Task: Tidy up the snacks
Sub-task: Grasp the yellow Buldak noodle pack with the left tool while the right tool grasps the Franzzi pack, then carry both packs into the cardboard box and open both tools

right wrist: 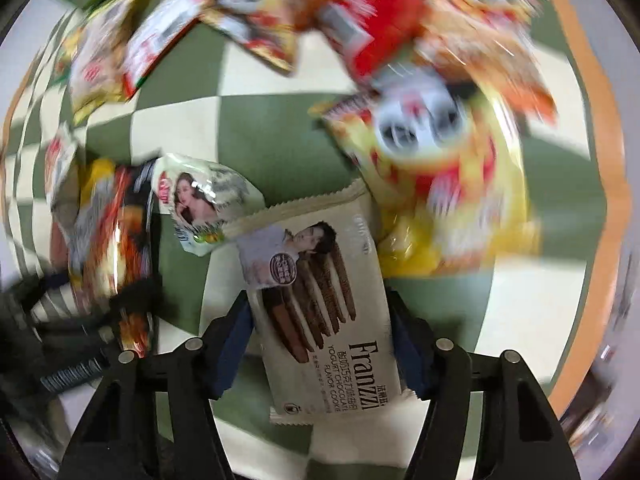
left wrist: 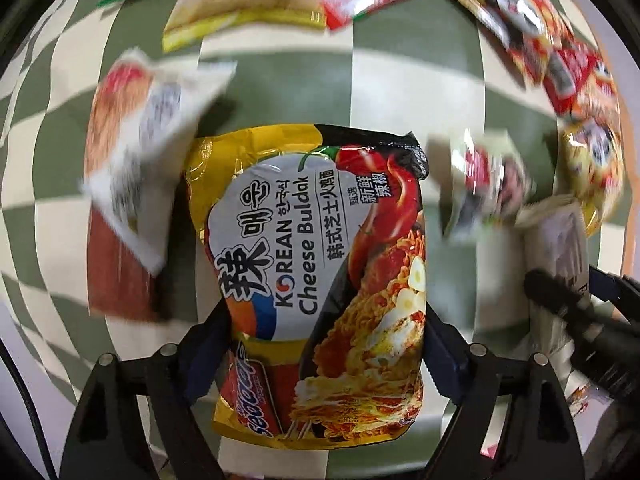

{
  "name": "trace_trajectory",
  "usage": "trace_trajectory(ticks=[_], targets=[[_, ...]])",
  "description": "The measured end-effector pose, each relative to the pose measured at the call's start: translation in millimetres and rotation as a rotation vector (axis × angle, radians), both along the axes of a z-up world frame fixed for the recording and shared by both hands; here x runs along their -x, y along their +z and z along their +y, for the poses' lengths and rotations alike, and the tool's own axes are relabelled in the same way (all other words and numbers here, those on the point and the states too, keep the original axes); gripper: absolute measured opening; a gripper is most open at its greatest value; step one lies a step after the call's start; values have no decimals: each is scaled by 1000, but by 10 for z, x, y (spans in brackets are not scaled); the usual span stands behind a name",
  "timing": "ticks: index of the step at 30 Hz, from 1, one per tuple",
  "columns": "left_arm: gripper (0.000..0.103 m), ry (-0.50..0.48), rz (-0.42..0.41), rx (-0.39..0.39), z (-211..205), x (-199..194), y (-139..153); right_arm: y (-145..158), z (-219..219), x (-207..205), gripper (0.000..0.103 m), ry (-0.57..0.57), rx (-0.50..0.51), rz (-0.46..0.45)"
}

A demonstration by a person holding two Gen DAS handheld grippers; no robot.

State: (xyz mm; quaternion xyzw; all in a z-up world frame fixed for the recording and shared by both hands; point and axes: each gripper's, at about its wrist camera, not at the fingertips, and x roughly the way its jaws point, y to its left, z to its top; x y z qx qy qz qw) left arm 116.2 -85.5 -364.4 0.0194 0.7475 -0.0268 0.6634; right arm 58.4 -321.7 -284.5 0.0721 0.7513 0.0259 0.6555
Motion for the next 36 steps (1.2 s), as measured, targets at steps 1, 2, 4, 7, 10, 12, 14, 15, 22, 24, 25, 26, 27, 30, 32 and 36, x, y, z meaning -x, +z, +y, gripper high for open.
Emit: trace_trajectory(ticks=[1,2,4,7,10,12,14,15,22,24,25,26,27,30,32,36], targets=[[85,-3,6,-1,-16,39,-30,-22,-92,72,66,-92,-55,35],[86,-8,10,-4,-30,32,-65,-48,-174,129,66,-172,-116,65],[86,-13,32,-2,-61,-18,-175,-79,-280,182,67,-258,-200,103],[87,40,65,26,66,-182,-307,-53,-244,145,73,-212,-175,77],[87,91,65,46,145,-269,-371,-29,-59,69,73,-149,-129,72],[84,98,34,40,116,-265,-353,-9,116,60,73,-119,-97,71],[84,96,14,26,82,-219,-249,-7,175,85,69,-107,-56,54],[84,92,-4,17,55,-195,-221,-9,204,115,62,-100,-36,43],[84,91,-40,0,-46,25,-15,97,591,484,61,-91,-34,-13],[84,89,-51,1,-45,87,115,185,533,514,61,-101,-58,-24],[84,87,-67,3,-66,104,198,241,514,540,61,-104,-66,-32],[84,85,-80,2,-79,15,260,290,510,557,61,-106,-72,-41],[84,78,-99,1,-107,10,348,377,526,572,61,-108,-87,-58],[83,66,-142,8,-88,-141,537,596,517,565,61,-115,-118,-97],[83,54,-180,8,-135,-212,674,733,524,520,61,-109,-130,-129],[83,42,-245,11,-222,-340,834,967,460,418,61,-118,-140,-183]])
